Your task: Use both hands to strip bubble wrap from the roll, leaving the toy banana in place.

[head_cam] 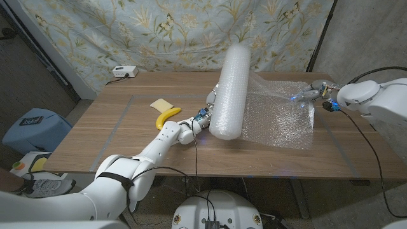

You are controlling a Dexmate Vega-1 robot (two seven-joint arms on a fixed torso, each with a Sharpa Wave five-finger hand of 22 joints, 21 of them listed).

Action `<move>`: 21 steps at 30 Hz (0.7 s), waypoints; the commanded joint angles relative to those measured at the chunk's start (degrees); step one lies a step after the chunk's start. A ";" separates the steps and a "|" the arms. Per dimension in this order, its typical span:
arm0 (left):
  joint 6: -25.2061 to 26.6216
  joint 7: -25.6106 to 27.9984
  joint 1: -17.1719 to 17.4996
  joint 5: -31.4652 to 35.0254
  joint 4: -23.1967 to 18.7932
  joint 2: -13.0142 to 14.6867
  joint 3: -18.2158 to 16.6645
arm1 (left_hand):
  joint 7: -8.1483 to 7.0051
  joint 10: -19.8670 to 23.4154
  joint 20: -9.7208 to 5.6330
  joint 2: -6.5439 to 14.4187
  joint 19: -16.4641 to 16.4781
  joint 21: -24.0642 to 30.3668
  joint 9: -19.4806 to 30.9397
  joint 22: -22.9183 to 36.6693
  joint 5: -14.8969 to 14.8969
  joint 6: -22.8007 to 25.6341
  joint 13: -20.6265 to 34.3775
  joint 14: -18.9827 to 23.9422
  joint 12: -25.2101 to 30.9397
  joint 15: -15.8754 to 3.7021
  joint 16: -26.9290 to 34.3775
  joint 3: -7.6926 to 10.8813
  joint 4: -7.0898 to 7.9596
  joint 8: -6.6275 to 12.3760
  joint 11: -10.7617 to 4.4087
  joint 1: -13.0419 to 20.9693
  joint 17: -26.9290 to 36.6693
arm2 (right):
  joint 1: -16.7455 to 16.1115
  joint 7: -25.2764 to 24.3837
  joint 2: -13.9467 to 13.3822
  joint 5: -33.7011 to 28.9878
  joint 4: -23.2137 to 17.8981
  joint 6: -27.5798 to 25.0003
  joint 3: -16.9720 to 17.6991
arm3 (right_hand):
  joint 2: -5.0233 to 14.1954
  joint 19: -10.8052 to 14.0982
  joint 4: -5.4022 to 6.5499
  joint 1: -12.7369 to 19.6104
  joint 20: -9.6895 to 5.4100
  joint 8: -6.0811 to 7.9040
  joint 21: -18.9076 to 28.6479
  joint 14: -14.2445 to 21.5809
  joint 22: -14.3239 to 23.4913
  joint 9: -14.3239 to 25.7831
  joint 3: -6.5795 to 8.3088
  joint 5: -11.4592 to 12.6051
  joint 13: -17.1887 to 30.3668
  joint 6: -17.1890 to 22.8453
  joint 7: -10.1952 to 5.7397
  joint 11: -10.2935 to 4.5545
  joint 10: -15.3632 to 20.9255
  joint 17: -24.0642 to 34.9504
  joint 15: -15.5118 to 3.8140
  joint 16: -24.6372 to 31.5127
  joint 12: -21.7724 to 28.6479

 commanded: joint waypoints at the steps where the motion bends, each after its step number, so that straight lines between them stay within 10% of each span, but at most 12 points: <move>1: 0.83 1.69 0.12 -2.11 -2.24 1.96 0.51 | 0.02 0.50 0.05 -0.40 0.61 -0.04 0.14 0.24 -0.21 0.45 0.12 0.15 0.34 -0.29 -0.28 0.44 0.00 0.02 0.06 -0.06 0.05 | 2.13 -0.56 -0.29 0.88 0.41 -0.37 -2.06 | -0.01 -0.30 0.09 0.69 -6.66 -0.08 0.29 0.22 0.07 0.16 -0.05 0.50 0.20 0.61 -0.16 -0.22 0.50 -0.03 -0.02 0.00 -0.21; 21: 1.33 3.77 1.56 -4.65 -4.33 3.26 0.90 | 0.02 0.49 0.06 -0.31 0.65 -0.22 0.13 0.25 -0.29 0.28 0.22 0.15 0.29 -0.24 -0.26 0.80 0.09 -0.07 0.06 -0.22 0.09 | 2.38 -1.94 -1.26 2.31 -0.13 -1.20 -2.18 | -0.09 -0.32 0.02 0.77 -6.68 -0.32 0.28 0.39 0.06 0.34 -0.07 0.51 0.43 0.73 0.04 -0.21 0.65 0.04 0.02 -0.12 -0.55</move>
